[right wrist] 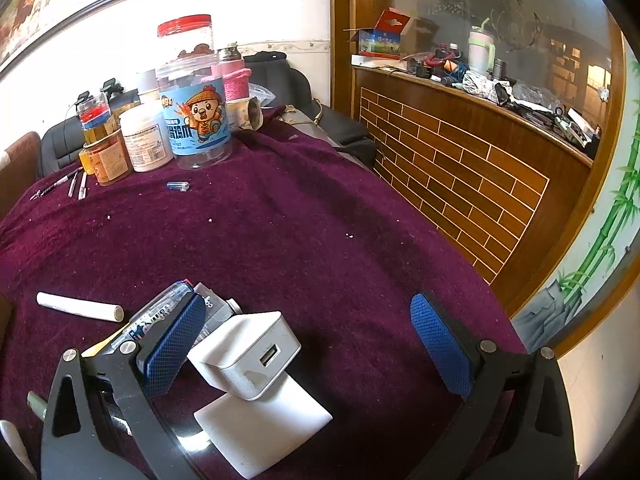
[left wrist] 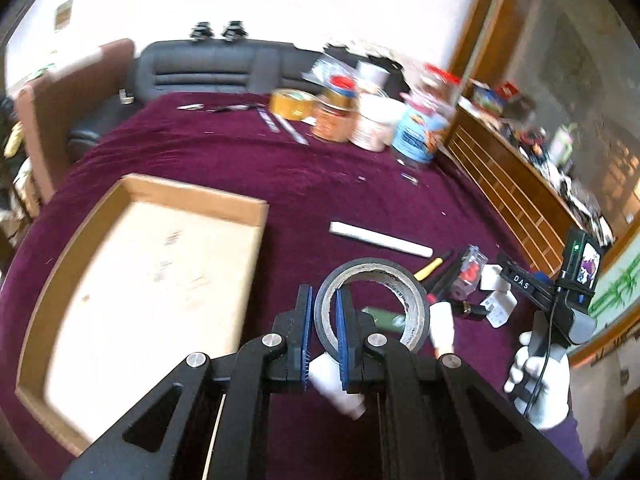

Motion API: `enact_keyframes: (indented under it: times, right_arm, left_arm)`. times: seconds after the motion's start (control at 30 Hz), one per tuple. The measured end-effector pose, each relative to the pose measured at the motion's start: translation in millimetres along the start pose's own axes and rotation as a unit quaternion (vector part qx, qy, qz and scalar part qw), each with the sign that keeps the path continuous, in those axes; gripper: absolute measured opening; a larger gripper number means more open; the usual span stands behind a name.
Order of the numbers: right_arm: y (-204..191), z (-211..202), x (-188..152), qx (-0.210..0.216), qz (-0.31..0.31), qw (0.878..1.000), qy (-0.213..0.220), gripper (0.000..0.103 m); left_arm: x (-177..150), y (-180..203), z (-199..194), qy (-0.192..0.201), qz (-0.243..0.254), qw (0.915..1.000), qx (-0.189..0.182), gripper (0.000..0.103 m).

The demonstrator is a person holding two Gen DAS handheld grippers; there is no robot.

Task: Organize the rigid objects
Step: 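Lift the tape roll with the left gripper while the right gripper grasps the small white bottle, then lower tape roll and white bottle into the cardboard tray and open both grippers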

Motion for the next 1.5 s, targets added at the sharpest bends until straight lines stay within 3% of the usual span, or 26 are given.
enact_keyframes:
  times: [0.1,0.23,0.3,0.37,0.47,0.57,0.67,0.77,0.83,0.9,1.1,1.33,1.37,1.5]
  right_arm:
    - [4,-14,1,0.0,0.012,1.0,-0.002,0.102]
    - [-21,-100,2,0.146,0.003,0.989,0.02,0.102]
    - [-62,-138,-14,0.241,-0.06,0.969,-0.003,0.102]
    - [-103,-157,-39,0.292,-0.124,0.948,-0.03,0.102]
    - [-160,-168,-80,0.291,-0.22,0.93,-0.044,0.101]
    - [-201,-168,-109,0.294,-0.267,0.915,-0.065,0.097]
    - [-222,-164,-122,0.268,-0.297,0.915,-0.058,0.092]
    - [-231,-150,-128,0.262,-0.302,0.913,-0.084,0.064]
    - [-233,-139,-133,0.263,-0.299,0.91,-0.112,0.034]
    - [-230,-135,-133,0.268,-0.285,0.912,-0.127,0.024]
    - [-223,-146,-107,0.3,-0.236,0.914,-0.134,0.024]
    - [-277,-163,-69,0.395,-0.167,0.884,-0.188,0.024]
    - [-288,-160,-67,0.401,-0.159,0.88,-0.199,0.024]
    - [-321,-143,-62,0.383,-0.148,0.885,-0.217,0.024]
  left_arm:
    - [-12,-21,-20,0.007,-0.015,0.9998,0.01,0.008]
    - [-24,-52,-38,0.018,-0.037,0.999,0.021,0.008]
    - [-28,-62,-38,0.018,-0.054,0.9983,0.012,0.008]
    - [-33,-70,-34,0.018,-0.069,0.9974,0.002,0.008]
    - [-43,-74,-38,0.02,-0.08,0.9965,-0.013,0.008]
    - [-47,-81,-50,0.028,-0.081,0.9962,-0.017,0.008]
    - [-48,-94,-62,0.041,-0.092,0.9948,-0.013,0.009]
    - [-50,-104,-67,0.048,-0.099,0.9939,-0.009,0.009]
    - [-52,-111,-67,0.048,-0.105,0.9933,-0.011,0.009]
    - [-53,-118,-65,0.045,-0.113,0.9925,-0.014,0.009]
    - [-49,-137,-57,0.04,-0.139,0.9892,-0.02,0.009]
    - [-8,-149,-38,0.03,-0.113,0.9931,-0.005,0.008]
    - [-2,-151,-31,0.026,-0.109,0.9936,0.002,0.008]
    - [17,-163,9,-0.005,-0.119,0.9929,-0.002,0.008]
Point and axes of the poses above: each gripper's, at about its wrist camera, not at the fingertips, and z roughly the way its jaws point, y to its right, x to its top, the point moved 6 cm from there along z, roughly the way its jaws point, and after that the axes turned 9 degrees about -x, right-handed, at the moved point
